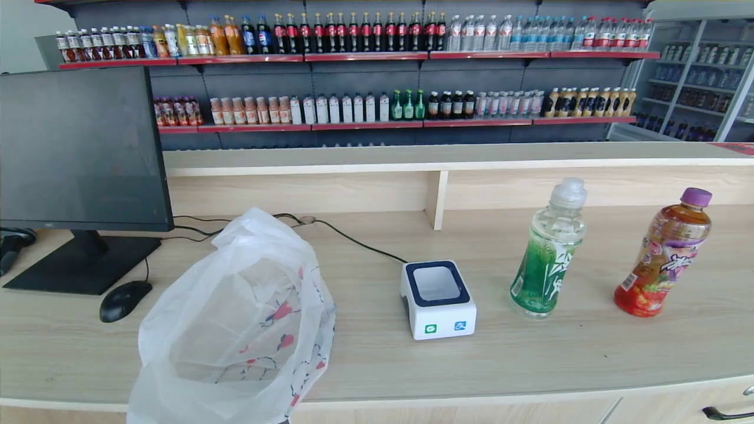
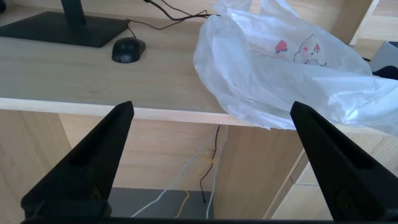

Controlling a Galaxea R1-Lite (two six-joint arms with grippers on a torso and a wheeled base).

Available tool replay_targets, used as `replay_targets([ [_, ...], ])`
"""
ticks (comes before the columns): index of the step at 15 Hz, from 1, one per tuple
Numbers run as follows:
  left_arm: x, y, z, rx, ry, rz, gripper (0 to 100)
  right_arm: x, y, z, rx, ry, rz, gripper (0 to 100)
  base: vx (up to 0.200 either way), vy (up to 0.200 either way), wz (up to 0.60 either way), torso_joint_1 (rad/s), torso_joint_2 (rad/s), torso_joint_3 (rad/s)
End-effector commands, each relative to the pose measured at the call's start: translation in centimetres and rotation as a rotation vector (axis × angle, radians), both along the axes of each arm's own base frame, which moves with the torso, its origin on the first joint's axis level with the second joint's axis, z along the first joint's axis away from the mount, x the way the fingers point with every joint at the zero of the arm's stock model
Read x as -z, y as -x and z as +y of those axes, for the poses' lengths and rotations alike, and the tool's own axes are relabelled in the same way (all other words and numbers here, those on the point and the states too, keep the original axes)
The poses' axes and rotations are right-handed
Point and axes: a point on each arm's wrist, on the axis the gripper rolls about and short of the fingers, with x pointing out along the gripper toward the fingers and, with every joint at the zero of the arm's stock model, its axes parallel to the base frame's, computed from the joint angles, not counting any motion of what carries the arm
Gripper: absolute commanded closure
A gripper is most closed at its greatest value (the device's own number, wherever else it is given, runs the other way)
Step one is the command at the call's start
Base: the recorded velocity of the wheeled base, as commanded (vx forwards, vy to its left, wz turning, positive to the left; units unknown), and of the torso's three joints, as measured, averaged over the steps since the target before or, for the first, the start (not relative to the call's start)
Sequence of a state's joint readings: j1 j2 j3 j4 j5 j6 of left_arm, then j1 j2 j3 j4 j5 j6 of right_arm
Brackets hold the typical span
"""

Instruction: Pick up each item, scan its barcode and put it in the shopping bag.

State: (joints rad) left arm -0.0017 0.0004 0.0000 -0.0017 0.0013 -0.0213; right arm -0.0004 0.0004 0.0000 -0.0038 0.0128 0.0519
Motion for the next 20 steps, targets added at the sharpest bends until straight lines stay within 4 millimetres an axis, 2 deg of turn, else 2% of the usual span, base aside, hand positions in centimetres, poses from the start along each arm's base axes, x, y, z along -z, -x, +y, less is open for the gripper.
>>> replay_targets([
  [1,0.0,0.0,0.0,0.000,0.000,0.000,0,0.0,0.0,0.0,0.003,0.000,0.000,0,0.000,0.000,0.00,0.000,0.00,0.000],
  [9,0.0,0.0,0.0,0.000,0.000,0.000,0,0.0,0.0,0.0,0.002,0.009,-0.004,0,0.000,0.000,0.00,0.000,0.00,0.000],
  [10,0.0,0.0,0.0,0.000,0.000,0.000,0,-0.6,0.1,0.0,0.000,0.009,-0.038,0,0.000,0.000,0.00,0.000,0.00,0.000],
  [14,0.0,0.0,0.0,0.000,0.000,0.000,0,-4.0,1.2,0.0,-0.018,0.007,-0.136,0,0.000,0.000,0.00,0.000,0.00,0.000],
  [16,0.0,0.0,0.0,0.000,0.000,0.000,0,-6.8,1.2,0.0,-0.032,0.007,-0.119,0,0.000,0.000,0.00,0.000,0.00,0.000],
  [17,0.0,0.0,0.0,0.000,0.000,0.000,0,-7.6,1.0,0.1,-0.035,0.007,-0.113,0,0.000,0.000,0.00,0.000,0.00,0.000],
  [18,0.0,0.0,0.0,0.000,0.000,0.000,0,-9.5,0.1,0.1,-0.040,0.006,-0.083,0,0.000,0.000,0.00,0.000,0.00,0.000],
  [20,0.0,0.0,0.0,0.000,0.000,0.000,0,-11.4,-1.5,0.1,-0.040,0.007,-0.050,0,0.000,0.000,0.00,0.000,0.00,0.000],
])
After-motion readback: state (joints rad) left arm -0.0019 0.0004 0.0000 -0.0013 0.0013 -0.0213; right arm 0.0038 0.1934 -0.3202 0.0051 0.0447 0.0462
